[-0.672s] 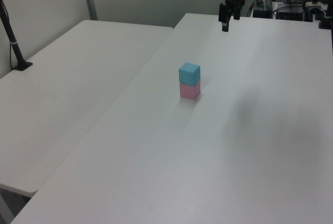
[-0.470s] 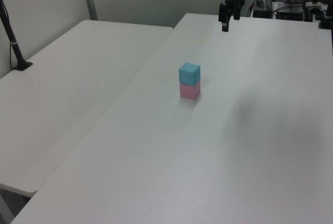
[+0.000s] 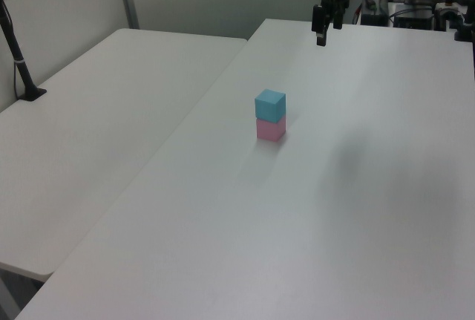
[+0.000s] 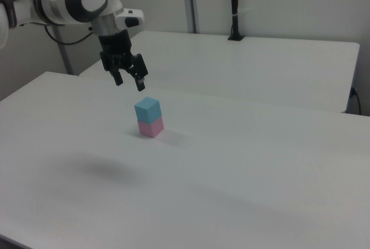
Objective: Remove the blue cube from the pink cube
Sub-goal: 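Lower the open gripper down over the light-blue cube atop the pink cube, then close the gripper on the light-blue cube and lift it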
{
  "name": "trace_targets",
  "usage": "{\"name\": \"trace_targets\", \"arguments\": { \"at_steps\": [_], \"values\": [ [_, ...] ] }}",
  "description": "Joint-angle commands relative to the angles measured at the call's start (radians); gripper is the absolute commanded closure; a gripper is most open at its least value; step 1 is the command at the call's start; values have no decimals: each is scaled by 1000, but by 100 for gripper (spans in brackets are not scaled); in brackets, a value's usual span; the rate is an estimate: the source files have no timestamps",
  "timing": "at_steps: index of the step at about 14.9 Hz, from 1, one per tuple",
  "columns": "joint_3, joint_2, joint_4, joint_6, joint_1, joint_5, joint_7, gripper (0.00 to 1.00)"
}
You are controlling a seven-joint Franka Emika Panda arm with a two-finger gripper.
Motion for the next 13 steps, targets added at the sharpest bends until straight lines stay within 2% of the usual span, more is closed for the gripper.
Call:
{"name": "trace_targets", "arguments": {
  "at_steps": [1,2,7,9,13],
  "values": [
    [-6,24,-15,47,10,47,-17,0],
    [-3,45,-17,107,12,67,-16,0],
    [3,166,-14,296,50,68,48,0],
    [3,229,-8,386,81,51,116,0],
    [3,300,3,464,87,19,161,0]
  ]
}}
